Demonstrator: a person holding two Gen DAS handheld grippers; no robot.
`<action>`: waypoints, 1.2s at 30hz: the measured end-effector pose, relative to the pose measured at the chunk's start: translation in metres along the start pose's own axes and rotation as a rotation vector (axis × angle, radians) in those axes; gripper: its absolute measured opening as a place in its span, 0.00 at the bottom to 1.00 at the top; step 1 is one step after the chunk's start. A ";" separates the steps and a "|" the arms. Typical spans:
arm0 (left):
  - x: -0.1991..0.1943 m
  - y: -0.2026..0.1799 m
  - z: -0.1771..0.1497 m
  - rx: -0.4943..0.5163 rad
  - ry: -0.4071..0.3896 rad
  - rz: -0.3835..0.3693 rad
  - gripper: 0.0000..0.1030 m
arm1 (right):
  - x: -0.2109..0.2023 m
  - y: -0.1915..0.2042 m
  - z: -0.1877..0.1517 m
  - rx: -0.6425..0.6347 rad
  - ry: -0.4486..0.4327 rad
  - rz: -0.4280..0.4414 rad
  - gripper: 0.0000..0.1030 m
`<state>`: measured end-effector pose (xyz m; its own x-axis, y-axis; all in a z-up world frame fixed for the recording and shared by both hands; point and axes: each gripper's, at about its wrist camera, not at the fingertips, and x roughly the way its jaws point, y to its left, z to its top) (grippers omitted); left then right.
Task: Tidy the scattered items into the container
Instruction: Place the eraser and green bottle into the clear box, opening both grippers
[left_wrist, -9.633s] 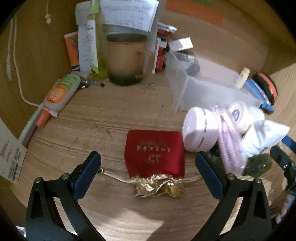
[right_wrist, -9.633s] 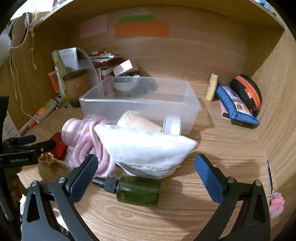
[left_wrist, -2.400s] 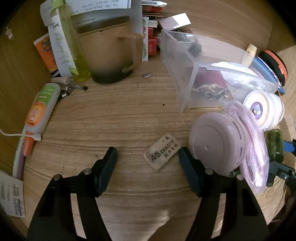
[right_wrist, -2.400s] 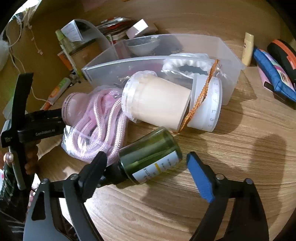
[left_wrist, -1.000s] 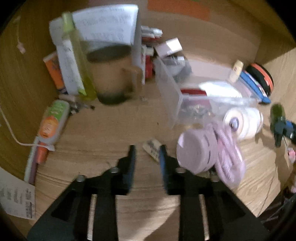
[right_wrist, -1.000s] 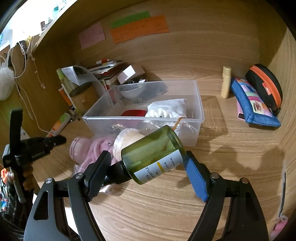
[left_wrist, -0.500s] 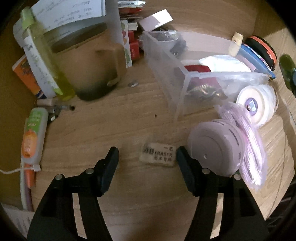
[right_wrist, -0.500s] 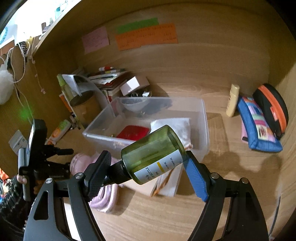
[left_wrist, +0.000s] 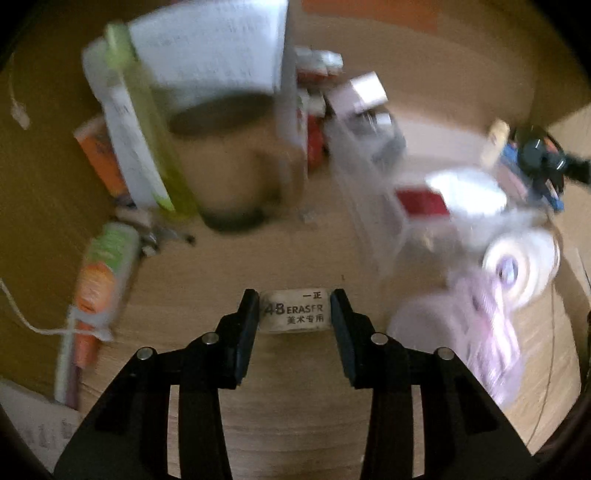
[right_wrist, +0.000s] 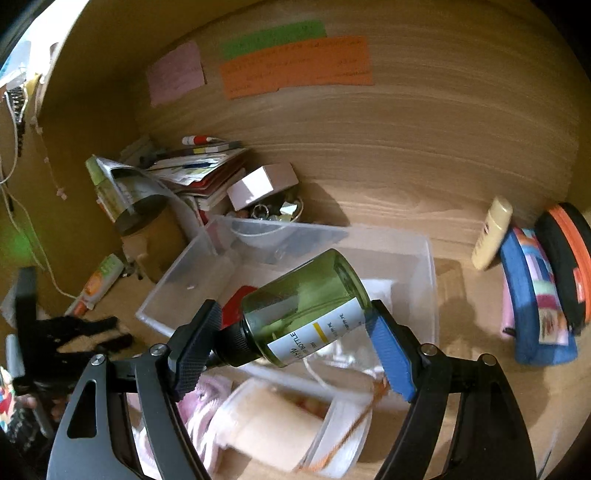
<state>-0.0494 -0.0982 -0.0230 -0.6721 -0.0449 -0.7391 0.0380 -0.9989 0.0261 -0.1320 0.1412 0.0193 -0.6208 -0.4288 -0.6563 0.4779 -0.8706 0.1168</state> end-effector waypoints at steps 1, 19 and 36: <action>-0.007 -0.001 0.005 -0.007 -0.025 -0.005 0.38 | 0.004 0.000 0.001 -0.003 -0.001 -0.012 0.75; -0.002 -0.060 0.068 0.032 -0.097 -0.140 0.38 | 0.042 -0.027 -0.013 0.047 0.061 -0.105 0.75; 0.035 -0.086 0.075 0.077 -0.062 -0.136 0.38 | 0.046 -0.015 -0.015 -0.048 0.054 -0.228 0.75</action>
<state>-0.1317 -0.0145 -0.0009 -0.7115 0.0921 -0.6967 -0.1112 -0.9936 -0.0178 -0.1584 0.1377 -0.0242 -0.6825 -0.2079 -0.7007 0.3588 -0.9305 -0.0734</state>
